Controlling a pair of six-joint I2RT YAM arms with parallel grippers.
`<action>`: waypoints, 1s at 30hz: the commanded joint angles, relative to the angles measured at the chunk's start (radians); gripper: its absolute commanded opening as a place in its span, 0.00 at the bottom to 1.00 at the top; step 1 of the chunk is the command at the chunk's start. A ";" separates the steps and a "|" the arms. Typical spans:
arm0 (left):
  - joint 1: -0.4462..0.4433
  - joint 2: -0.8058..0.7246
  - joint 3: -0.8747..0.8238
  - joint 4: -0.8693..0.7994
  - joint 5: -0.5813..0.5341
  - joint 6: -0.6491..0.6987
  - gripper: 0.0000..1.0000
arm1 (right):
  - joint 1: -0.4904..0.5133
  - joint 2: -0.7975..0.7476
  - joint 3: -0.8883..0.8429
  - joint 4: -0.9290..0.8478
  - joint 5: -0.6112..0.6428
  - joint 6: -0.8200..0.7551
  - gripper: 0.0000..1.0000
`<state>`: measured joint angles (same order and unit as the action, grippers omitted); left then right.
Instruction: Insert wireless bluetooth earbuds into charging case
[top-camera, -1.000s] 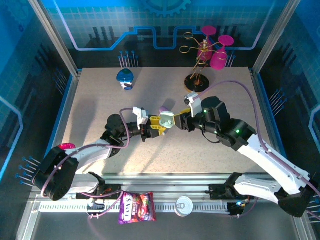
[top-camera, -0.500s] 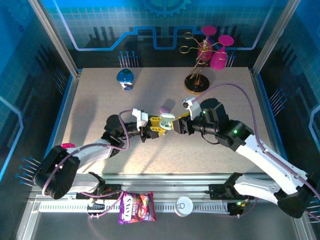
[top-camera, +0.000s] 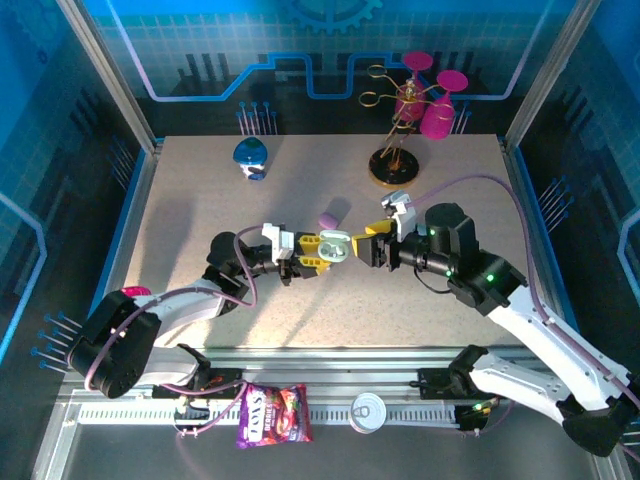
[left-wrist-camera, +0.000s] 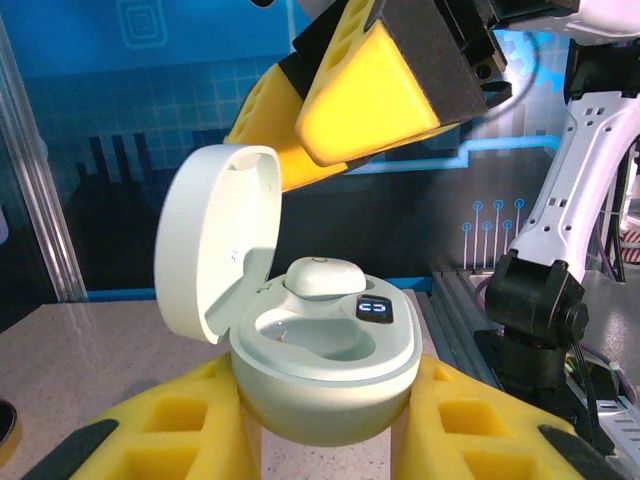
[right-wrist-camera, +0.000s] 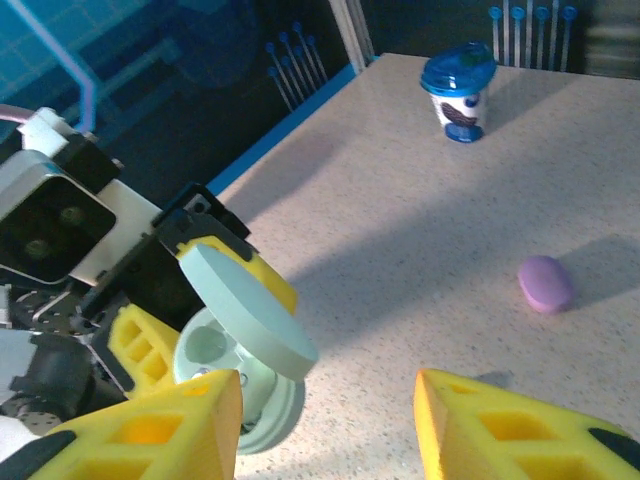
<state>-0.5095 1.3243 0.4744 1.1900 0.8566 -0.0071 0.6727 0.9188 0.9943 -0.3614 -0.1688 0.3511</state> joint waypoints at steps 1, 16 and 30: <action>0.001 0.019 -0.008 0.082 0.050 0.046 0.28 | -0.009 0.012 0.000 0.055 -0.081 -0.008 0.48; 0.001 0.045 0.013 0.162 0.081 0.022 0.28 | -0.006 0.073 0.003 -0.004 -0.094 -0.086 0.50; 0.002 0.115 0.051 0.210 0.112 0.023 0.28 | 0.002 -0.002 -0.009 0.048 -0.090 -0.107 0.51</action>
<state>-0.5095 1.4212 0.4843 1.3407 0.9268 0.0029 0.6727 0.9672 0.9939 -0.3748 -0.2417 0.2531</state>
